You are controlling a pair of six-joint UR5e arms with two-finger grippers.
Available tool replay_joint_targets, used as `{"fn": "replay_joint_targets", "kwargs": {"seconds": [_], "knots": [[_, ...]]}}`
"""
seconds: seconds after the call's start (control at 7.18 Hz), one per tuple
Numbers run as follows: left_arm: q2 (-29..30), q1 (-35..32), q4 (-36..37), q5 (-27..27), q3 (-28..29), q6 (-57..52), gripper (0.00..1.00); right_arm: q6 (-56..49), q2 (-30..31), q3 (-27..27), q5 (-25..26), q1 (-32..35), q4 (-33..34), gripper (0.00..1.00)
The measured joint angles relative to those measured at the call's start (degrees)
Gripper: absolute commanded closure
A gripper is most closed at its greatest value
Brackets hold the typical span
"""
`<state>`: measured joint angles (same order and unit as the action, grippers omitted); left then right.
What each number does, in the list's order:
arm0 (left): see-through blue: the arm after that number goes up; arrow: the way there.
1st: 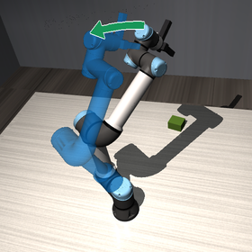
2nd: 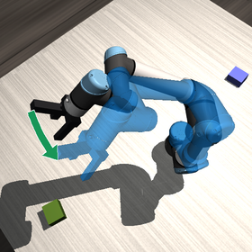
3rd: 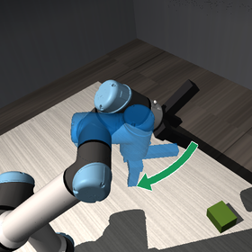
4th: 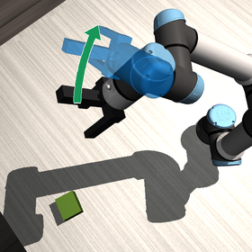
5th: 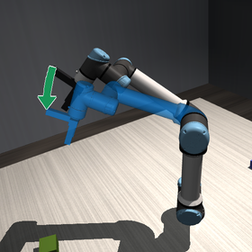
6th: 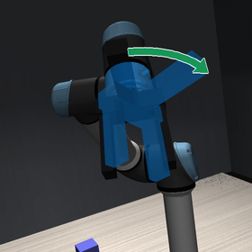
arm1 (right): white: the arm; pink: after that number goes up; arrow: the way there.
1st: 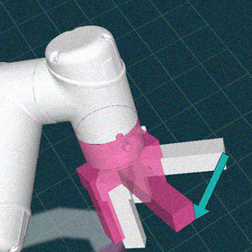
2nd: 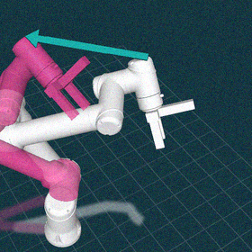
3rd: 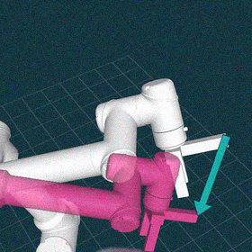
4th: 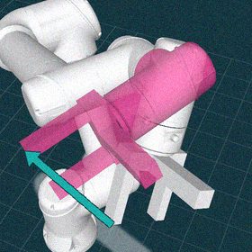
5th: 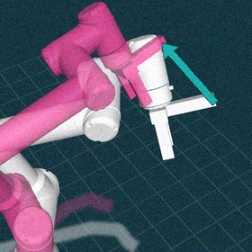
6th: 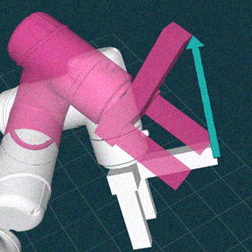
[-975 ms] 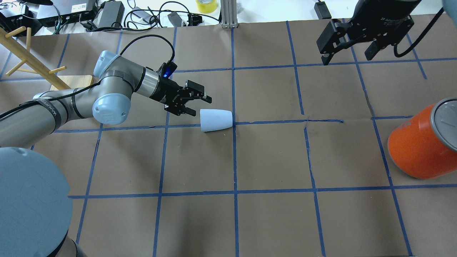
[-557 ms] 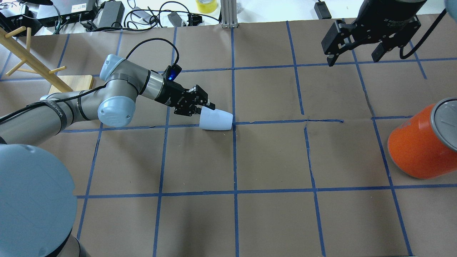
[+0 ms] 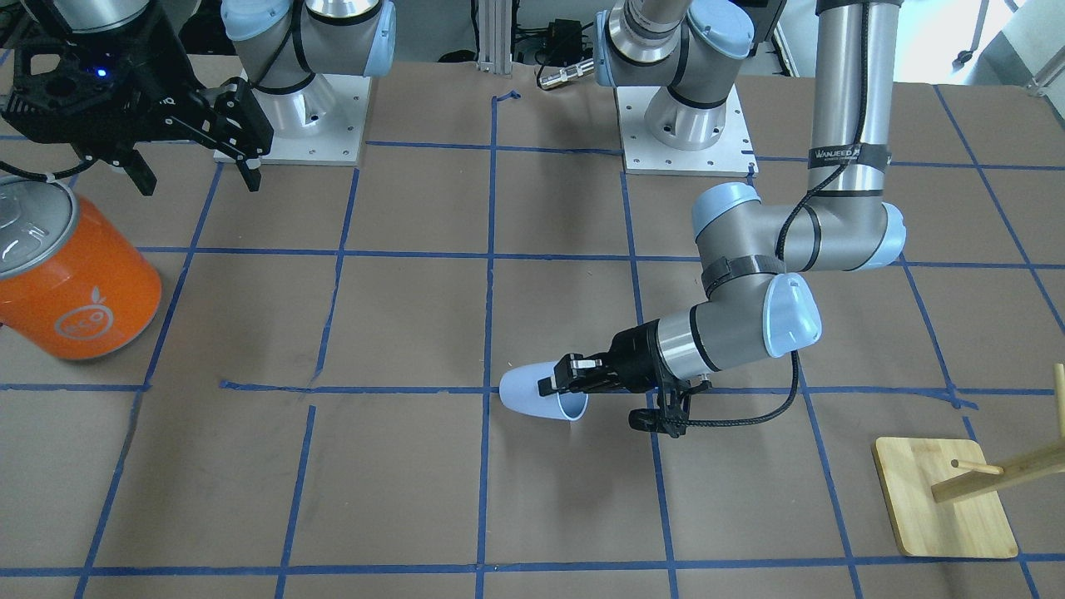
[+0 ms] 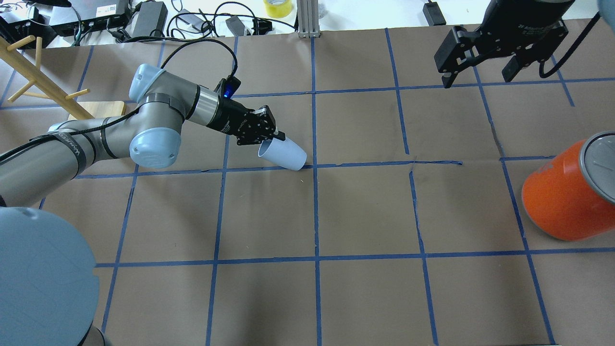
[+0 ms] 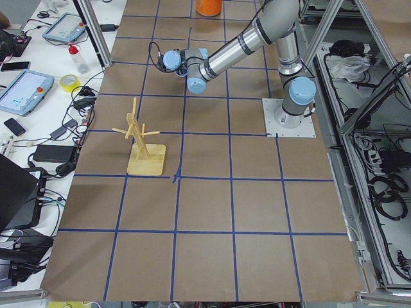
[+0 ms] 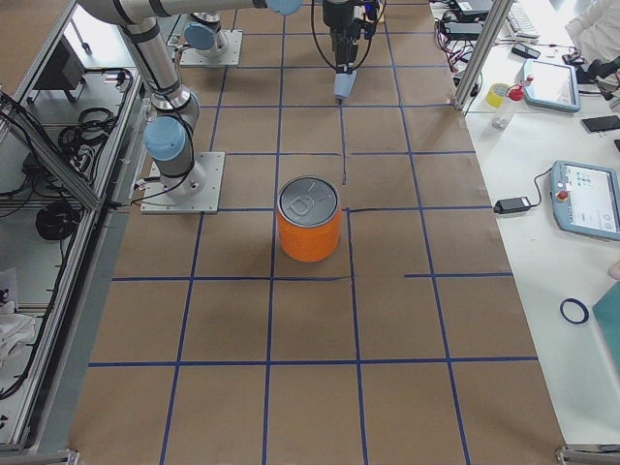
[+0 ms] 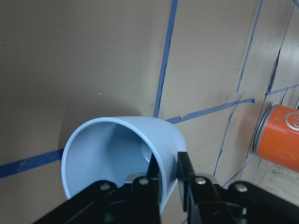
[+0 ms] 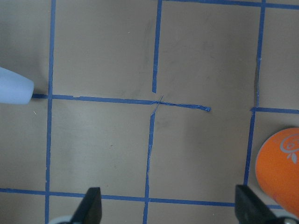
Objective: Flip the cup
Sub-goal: 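Lift the cup with the left gripper and swing it upright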
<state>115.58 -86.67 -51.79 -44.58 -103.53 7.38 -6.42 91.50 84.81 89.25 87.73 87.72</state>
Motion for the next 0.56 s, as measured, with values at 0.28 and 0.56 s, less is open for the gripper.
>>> {"fn": "replay_joint_targets", "kwargs": {"seconds": [0.28, 0.56], "knots": [[-2.00, -0.03, -0.76, -11.26, 9.02, 5.03, 1.00, -0.10, 0.00, 0.00, 0.04, -0.01, 0.05, 0.00], [-1.67, 0.04, -4.02, -27.73, 17.23, 0.99, 1.00, 0.01, 0.00, 0.00, 0.07, -0.01, -0.12, 0.00]]}}
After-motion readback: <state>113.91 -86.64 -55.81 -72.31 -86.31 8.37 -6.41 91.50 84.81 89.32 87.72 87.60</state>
